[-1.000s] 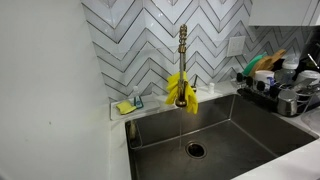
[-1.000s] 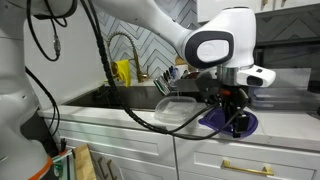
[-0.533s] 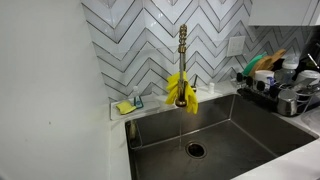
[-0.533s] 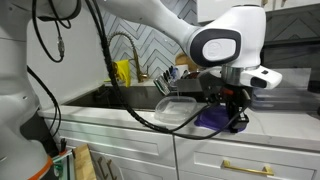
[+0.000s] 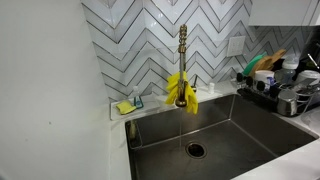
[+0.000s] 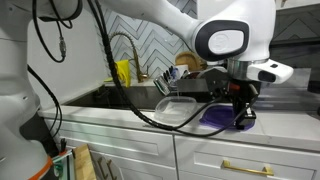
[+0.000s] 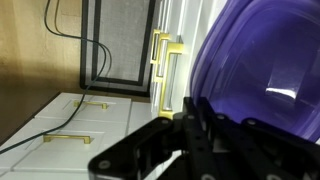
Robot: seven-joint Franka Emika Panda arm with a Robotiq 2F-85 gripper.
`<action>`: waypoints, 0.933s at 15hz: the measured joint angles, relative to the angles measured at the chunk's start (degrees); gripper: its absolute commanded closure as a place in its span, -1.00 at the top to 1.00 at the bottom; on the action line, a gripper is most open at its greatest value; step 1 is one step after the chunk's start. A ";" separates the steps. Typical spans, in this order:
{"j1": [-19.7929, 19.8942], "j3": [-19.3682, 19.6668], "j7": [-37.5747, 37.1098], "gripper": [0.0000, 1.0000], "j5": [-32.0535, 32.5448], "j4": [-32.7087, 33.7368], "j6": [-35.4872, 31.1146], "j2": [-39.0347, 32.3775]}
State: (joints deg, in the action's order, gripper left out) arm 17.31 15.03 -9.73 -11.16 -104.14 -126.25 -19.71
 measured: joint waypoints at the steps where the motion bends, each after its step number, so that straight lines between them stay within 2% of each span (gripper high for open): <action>1: 0.22 0.04 0.00 -0.96 0.00 0.74 0.52 0.10; 8: 2.28 -0.01 8.09 -0.96 -2.25 3.20 4.53 4.77; 11: 2.37 -0.48 11.57 -0.96 -4.84 3.03 10.58 7.68; 14: 1.45 -1.41 11.54 -0.96 -5.57 1.26 16.31 10.45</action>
State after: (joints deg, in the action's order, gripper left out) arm 18.76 13.62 1.81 -16.73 -102.88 -109.94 -9.25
